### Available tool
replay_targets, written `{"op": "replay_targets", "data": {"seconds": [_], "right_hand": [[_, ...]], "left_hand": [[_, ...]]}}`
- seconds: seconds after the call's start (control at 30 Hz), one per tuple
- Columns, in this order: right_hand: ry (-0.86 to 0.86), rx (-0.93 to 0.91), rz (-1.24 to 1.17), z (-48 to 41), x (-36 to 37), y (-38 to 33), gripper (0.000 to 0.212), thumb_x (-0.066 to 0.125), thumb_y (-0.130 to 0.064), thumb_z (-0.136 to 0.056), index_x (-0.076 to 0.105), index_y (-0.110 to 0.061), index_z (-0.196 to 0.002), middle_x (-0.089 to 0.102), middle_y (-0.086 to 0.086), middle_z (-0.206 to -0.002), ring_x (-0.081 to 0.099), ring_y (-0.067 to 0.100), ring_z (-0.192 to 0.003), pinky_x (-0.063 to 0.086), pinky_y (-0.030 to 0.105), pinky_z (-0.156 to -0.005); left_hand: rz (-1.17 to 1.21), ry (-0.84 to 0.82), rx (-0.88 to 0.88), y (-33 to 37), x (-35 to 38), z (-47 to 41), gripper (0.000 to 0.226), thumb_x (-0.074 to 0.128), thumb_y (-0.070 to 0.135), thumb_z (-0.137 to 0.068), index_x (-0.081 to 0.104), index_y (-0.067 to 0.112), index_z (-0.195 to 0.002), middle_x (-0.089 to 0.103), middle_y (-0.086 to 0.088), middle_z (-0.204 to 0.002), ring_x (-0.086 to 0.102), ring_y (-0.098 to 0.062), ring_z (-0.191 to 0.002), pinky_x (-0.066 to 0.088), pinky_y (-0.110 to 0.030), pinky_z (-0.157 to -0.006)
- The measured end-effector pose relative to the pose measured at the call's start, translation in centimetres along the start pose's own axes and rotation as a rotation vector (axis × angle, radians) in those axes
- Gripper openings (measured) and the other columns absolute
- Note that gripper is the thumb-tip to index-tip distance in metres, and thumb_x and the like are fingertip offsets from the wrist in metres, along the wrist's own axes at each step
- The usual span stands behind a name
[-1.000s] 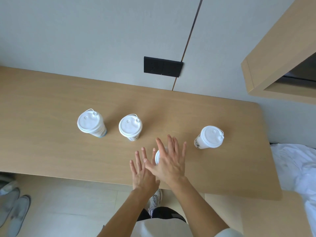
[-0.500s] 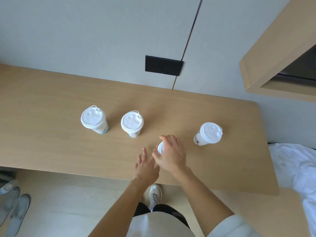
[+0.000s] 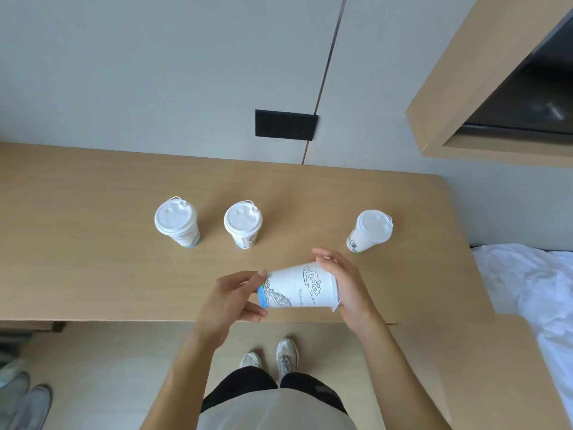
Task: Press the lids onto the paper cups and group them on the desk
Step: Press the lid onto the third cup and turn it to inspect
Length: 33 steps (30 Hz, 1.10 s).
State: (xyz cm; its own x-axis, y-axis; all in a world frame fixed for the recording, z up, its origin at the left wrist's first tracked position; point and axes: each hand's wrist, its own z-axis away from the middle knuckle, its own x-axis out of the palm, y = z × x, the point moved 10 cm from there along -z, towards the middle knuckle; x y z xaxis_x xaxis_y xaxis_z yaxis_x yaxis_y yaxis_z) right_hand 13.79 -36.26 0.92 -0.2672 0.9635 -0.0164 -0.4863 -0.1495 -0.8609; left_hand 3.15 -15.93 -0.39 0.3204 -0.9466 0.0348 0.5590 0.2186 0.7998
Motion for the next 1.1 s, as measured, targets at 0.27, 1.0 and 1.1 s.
{"op": "replay_targets", "data": {"seconds": [0.27, 1.0, 1.1], "right_hand": [[0.034, -0.054, -0.141, 3.6, 2.5, -1.2, 0.069, 0.074, -0.057, -0.062, 0.069, -0.033, -0.126, 0.066, -0.003, -0.13, 0.059, 0.027, -0.135, 0.047, 0.048, -0.11], [-0.017, -0.139, -0.199, 3.5, 0.8, -5.1, 0.068, 0.074, -0.062, -0.06, 0.068, -0.041, -0.125, 0.067, -0.018, -0.132, 0.057, 0.005, -0.132, 0.038, 0.05, -0.124], [-0.04, -0.144, -0.203, 3.2, 0.7, -5.6, 0.069, 0.075, -0.061, -0.06, 0.068, -0.041, -0.125, 0.066, -0.014, -0.136, 0.058, 0.01, -0.133, 0.038, 0.051, -0.123]], "left_hand": [[0.029, -0.006, 0.1, 2.5, -2.6, 2.4, 0.029, 0.072, 0.043, -0.094, 0.077, 0.026, -0.117, 0.081, 0.001, -0.107, 0.08, -0.031, -0.079, 0.062, -0.028, -0.065], [0.127, -0.066, 0.187, 6.3, -0.5, 2.5, 0.058, 0.08, 0.047, -0.075, 0.072, 0.021, -0.126, 0.081, -0.005, -0.11, 0.079, -0.037, -0.079, 0.064, -0.029, -0.069], [0.11, -0.052, 0.192, 6.8, -0.3, 2.5, 0.052, 0.075, 0.053, -0.078, 0.076, 0.024, -0.121, 0.081, -0.005, -0.108, 0.08, -0.038, -0.083, 0.064, -0.029, -0.071]]}}
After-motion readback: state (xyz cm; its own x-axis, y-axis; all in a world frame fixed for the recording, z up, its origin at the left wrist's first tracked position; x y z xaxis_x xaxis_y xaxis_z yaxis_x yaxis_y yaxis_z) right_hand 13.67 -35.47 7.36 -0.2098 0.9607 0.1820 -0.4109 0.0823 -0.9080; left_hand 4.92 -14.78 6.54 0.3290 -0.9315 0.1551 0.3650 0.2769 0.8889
